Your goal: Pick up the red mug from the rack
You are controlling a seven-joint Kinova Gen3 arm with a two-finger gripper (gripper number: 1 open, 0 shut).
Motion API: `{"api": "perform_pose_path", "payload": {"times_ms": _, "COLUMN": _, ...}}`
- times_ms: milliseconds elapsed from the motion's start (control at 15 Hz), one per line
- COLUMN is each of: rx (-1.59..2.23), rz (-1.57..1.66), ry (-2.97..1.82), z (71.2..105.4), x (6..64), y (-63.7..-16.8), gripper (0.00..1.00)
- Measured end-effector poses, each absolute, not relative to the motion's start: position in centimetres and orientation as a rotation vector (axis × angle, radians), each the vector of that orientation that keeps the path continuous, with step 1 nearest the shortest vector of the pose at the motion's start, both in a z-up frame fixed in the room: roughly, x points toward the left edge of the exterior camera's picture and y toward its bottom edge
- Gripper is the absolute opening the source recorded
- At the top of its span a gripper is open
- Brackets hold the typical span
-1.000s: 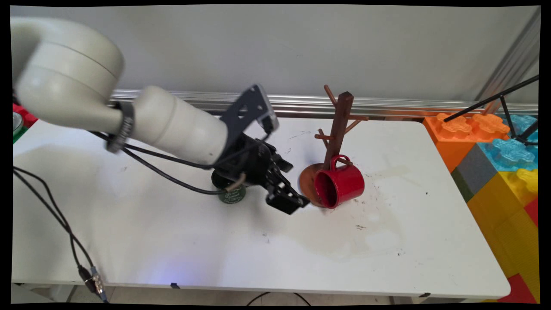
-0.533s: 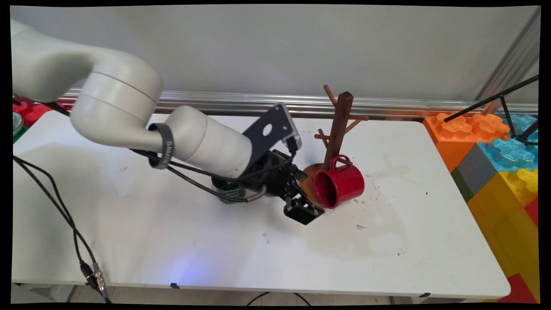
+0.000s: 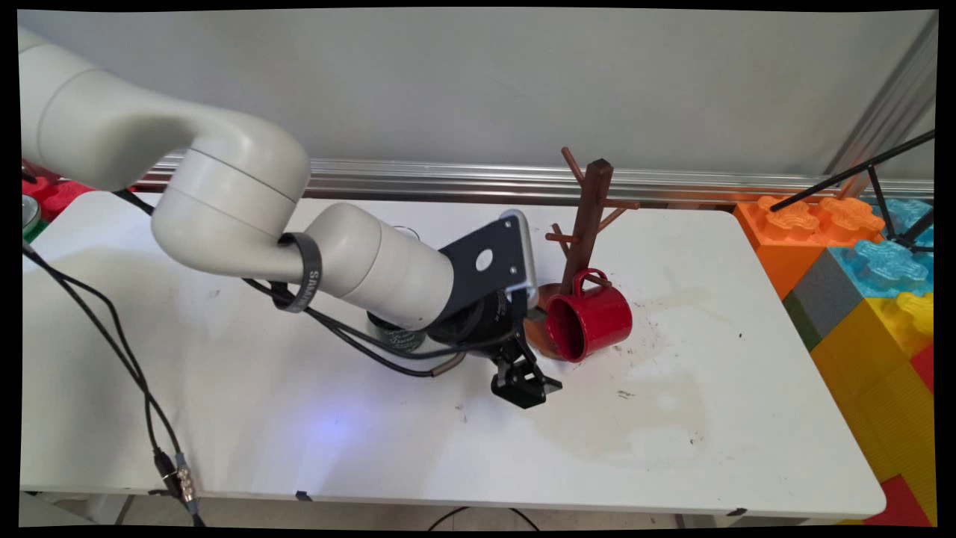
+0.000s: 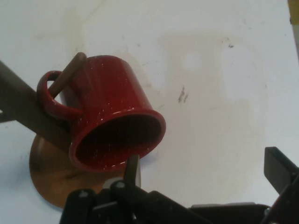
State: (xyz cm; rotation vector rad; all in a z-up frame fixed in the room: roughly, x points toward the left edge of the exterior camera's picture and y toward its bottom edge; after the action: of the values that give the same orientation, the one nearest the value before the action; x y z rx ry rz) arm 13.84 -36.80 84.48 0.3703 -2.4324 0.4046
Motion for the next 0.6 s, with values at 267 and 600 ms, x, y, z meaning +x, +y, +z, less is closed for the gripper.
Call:
{"api": "perform_pose_path", "payload": {"times_ms": 267, "rx": 0.285, "rz": 0.436, "ry": -2.453, "z": 84.1, "x": 13.37, "y": -36.64, "gripper": 1.0}}
{"api": "perform_pose_path", "payload": {"times_ms": 600, "rx": 0.218, "rz": 0.445, "ry": -2.457, "z": 83.53, "x": 12.79, "y": -36.45, "gripper": 1.0}}
